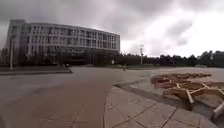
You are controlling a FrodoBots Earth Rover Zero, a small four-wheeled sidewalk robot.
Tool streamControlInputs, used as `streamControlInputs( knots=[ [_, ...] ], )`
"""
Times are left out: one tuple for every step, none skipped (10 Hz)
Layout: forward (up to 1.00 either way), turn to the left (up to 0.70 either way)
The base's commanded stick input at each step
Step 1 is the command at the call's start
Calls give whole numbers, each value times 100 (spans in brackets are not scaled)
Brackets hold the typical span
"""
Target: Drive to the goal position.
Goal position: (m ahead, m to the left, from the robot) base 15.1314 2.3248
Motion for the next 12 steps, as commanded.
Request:
streamControlInputs(
  knots=[
    [0,0],
    [0,0],
    [0,0],
    [0,0],
    [0,0],
    [26,0],
    [85,0],
    [85,0],
    [85,0],
    [85,0],
    [85,0],
    [85,0]
  ],
)
